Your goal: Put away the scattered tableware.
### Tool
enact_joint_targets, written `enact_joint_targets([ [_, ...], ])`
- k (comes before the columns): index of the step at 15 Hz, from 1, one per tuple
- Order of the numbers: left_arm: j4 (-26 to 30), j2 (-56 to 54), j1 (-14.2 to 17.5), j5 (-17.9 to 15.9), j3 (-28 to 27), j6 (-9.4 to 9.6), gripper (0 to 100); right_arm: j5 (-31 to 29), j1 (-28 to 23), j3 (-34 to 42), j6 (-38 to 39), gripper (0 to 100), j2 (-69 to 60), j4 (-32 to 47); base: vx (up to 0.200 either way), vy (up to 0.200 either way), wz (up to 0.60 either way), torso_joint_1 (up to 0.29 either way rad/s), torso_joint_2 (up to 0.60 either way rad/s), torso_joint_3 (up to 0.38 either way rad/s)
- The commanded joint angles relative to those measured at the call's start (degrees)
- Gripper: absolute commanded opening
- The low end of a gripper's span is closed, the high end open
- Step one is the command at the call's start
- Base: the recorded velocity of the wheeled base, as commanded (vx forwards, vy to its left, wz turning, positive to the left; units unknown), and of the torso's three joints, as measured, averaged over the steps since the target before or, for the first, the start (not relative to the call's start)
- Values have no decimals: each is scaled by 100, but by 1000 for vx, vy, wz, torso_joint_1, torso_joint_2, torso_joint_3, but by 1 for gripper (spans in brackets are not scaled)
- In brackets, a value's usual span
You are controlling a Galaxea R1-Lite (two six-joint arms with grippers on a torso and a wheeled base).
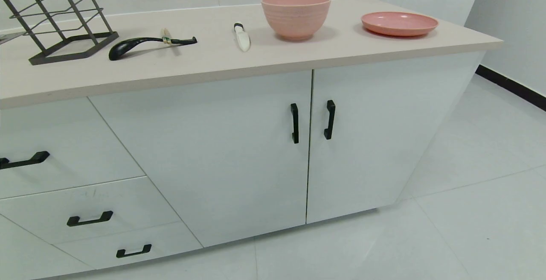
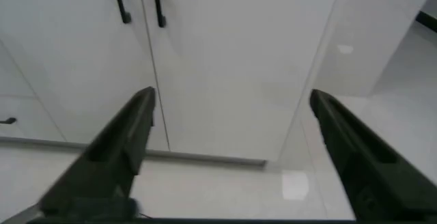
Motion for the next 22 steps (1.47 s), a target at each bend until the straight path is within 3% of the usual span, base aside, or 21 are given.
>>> enact_joint_targets([
  [1, -2, 0, 5, -3, 0, 1, 100, 207, 524, -925, -140, 100, 2707, -1623, 0, 0, 0, 0, 0, 0],
  [4, -2, 0, 5, -3, 0, 1, 100, 1069, 471, -485, -562, 100, 5010, -4532, 0, 0, 0, 0, 0, 0],
  [5, -2, 0, 5, -3, 0, 1, 100, 1315, 445, -529, -562, 100, 5405, -4962, 0, 0, 0, 0, 0, 0],
  [6, -2, 0, 5, -3, 0, -8, 100, 2027, 436, -705, -729, 100, 6152, -5516, 0, 0, 0, 0, 0, 0],
  [9, -116, 0, 5, -108, 0, -8, 100, 2378, 559, -1267, -949, 100, 7102, -5771, 0, 0, 0, 0, 0, 0],
  [11, -1443, 0, 5, -222, 0, -52, 100, 2572, 586, -1478, -984, 100, 7576, -6000, 0, 0, 0, 0, 0, 0],
  [12, -1786, 0, -4, -495, -9, -61, 100, 2677, 603, -1636, -1001, 100, 7770, -6052, 0, 0, 0, 0, 0, 0],
  [14, -1742, 211, -101, -1215, -141, -61, 100, 2677, 726, -1979, -1019, 100, 8033, -6052, 0, 0, 0, 0, 0, 0],
  [15, -1601, 835, -321, -1690, -589, -52, 100, 2703, 841, -2102, -1019, 100, 8200, -6052, 0, 0, 0, 0, 0, 0],
  [16, -1557, 1257, -461, -1910, -861, -52, 100, 2703, 937, -2085, -1019, 100, 8253, -6061, 0, 0, 0, 0, 0, 0],
  [18, -1891, 2962, -1305, -2543, -1854, 19, 100, 2703, 1192, -2041, -1028, 100, 8350, -6096, 0, 0, 0, 0, 0, 0],
  [19, -2234, 3586, -1656, -2762, -2162, 177, 100, 2703, 1210, -2041, -1028, 100, 8376, -6096, 0, 0, 0, 0, 0, 0],
  [21, -3095, 4676, -2219, -3272, -2338, 880, 100, 2703, 1210, -2032, -1037, 100, 8394, -6114, 0, 0, 0, 0, 0, 0],
  [22, -3183, 5045, -2412, -3659, -2338, 1117, 100, 2703, 1210, -2032, -1037, 100, 8358, -6123, 0, 0, 0, 0, 0, 0],
])
